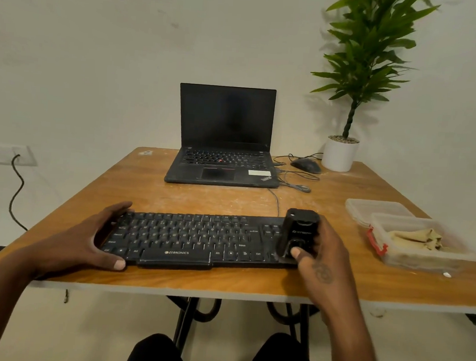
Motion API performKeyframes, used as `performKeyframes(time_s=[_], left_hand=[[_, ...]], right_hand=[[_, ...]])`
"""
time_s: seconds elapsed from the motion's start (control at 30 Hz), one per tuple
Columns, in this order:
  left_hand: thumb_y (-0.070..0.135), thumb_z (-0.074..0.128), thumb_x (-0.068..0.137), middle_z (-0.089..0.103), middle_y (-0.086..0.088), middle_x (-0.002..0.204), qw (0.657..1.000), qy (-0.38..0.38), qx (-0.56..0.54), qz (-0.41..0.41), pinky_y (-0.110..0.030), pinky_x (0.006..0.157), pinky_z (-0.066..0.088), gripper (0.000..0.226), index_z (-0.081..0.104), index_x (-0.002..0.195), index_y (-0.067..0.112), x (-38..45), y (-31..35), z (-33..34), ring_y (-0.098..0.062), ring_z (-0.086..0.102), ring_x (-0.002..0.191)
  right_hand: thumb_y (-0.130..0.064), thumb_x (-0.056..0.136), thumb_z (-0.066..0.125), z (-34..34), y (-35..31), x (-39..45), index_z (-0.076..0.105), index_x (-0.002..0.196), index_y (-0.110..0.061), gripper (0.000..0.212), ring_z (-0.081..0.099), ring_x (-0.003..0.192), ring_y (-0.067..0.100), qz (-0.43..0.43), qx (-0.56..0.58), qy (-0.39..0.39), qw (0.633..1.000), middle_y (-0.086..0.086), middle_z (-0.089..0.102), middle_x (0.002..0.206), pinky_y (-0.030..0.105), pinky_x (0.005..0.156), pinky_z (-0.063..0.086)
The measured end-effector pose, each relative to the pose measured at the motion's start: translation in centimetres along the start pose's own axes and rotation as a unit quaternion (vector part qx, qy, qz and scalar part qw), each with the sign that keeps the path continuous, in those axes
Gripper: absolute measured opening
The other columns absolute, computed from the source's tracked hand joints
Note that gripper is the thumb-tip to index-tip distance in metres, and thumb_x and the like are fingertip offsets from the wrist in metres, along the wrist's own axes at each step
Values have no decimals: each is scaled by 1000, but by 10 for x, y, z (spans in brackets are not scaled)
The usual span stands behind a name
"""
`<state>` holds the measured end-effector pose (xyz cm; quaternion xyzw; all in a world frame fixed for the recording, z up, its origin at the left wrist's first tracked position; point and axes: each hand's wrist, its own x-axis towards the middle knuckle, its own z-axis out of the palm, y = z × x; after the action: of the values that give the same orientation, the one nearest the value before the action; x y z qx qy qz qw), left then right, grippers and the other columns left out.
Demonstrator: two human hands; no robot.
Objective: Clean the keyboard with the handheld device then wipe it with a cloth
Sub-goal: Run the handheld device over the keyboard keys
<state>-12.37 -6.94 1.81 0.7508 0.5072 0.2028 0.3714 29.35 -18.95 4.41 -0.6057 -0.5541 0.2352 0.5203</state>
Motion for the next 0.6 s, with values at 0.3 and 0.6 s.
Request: performKeyframes(time_s=[0.3,0.6], left_hand=[[61,97,45,40,21,150,1000,-1,3,1,-37,104,48,127,20,146,68,4,-4,-1,-9,50,130],[61,98,44,43,18,150,1000,1,1,2,-46,108,47,124,25,144,68,6,-8,-4,-12,52,130]], right_hand=[[11,87,58,20,7,1,52,123,-31,56,59,107,-3,-11,-37,-3,999,-12,64,119,8,69,47],[11,86,58,-12,15,2,55,111,-39,56,63,92,-6,-1,-17,65,998,-19,68,96,14,67,46]])
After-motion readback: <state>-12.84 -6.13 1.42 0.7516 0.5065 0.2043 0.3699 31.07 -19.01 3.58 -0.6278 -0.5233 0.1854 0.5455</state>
